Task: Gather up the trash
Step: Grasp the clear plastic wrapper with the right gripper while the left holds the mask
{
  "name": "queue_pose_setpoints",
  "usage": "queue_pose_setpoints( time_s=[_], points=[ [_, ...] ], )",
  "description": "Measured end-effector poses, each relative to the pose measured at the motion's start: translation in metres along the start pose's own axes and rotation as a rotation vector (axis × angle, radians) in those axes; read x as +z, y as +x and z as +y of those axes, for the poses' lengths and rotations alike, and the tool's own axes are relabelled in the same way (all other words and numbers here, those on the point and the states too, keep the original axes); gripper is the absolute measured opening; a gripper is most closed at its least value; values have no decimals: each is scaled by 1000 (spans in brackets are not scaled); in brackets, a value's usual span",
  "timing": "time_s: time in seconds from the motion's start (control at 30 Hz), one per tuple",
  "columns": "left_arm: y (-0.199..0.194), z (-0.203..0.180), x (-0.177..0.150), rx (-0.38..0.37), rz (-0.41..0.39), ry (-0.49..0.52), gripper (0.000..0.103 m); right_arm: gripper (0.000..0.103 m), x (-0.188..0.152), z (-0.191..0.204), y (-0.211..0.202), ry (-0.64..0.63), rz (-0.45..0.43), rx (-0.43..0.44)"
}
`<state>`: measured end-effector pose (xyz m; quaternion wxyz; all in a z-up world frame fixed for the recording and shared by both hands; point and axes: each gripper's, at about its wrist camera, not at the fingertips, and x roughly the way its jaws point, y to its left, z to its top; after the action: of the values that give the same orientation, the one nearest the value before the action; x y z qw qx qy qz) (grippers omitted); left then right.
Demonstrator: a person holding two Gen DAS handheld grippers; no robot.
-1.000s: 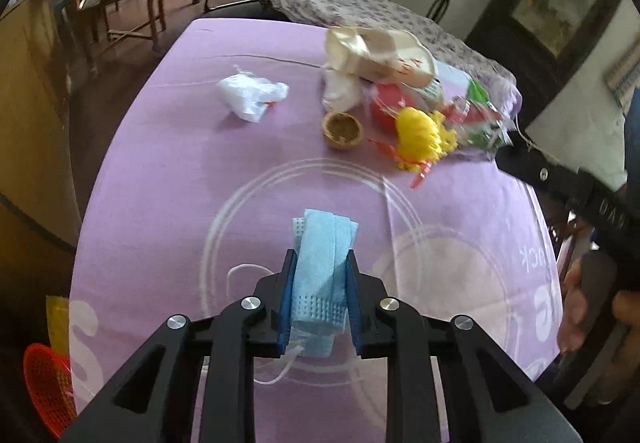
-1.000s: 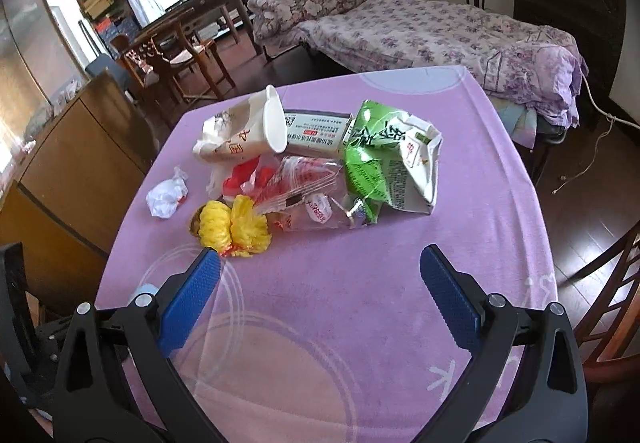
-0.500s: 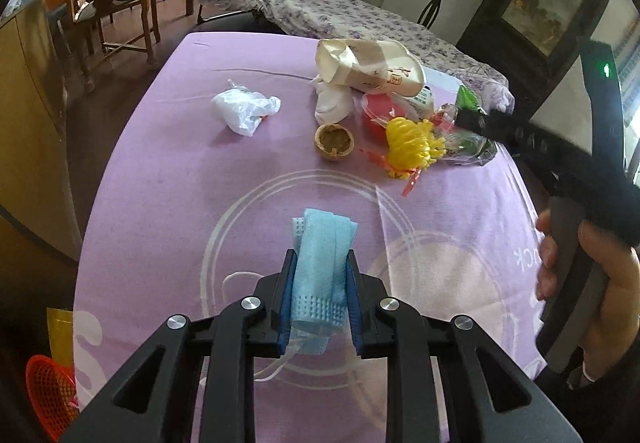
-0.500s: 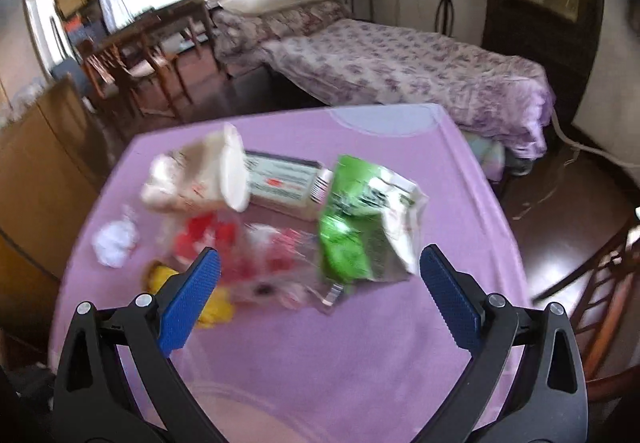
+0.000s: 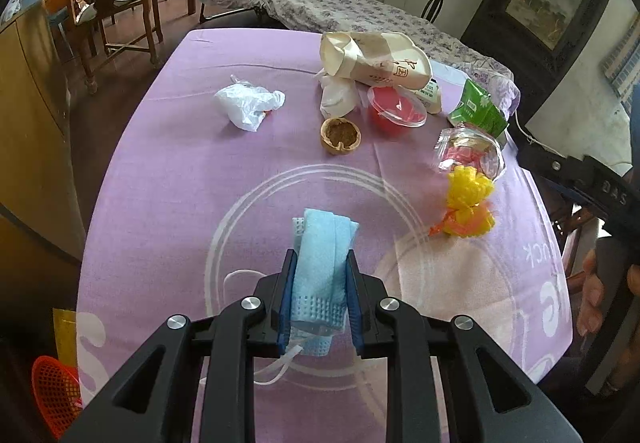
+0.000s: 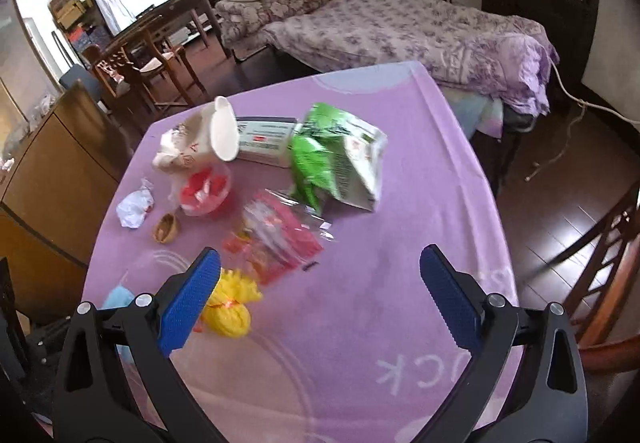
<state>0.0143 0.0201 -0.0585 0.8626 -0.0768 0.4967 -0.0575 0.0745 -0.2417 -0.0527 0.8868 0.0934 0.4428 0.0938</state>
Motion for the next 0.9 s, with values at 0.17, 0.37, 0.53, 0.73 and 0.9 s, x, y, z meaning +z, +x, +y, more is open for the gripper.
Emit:
queue_pose_setpoints(
  time_s=[0.17, 0.37, 0.53, 0.73, 0.9],
  points=[
    [0, -1, 0, 5, -3, 7, 23, 96, 12, 9, 24, -5, 8, -42],
    [0, 1, -1, 9, -5, -6, 23, 73, 10, 11, 44, 12, 96, 16],
    [-1, 1, 0, 18, -10, -9, 23, 45, 4, 10, 33, 17, 93, 69],
    [-4, 4, 0, 14, -18, -20, 23, 40, -3, 13, -8, 28, -11, 104],
    [-7, 5, 0, 12, -25, -27, 23, 40, 0, 14, -28, 27, -94, 99]
  ],
)
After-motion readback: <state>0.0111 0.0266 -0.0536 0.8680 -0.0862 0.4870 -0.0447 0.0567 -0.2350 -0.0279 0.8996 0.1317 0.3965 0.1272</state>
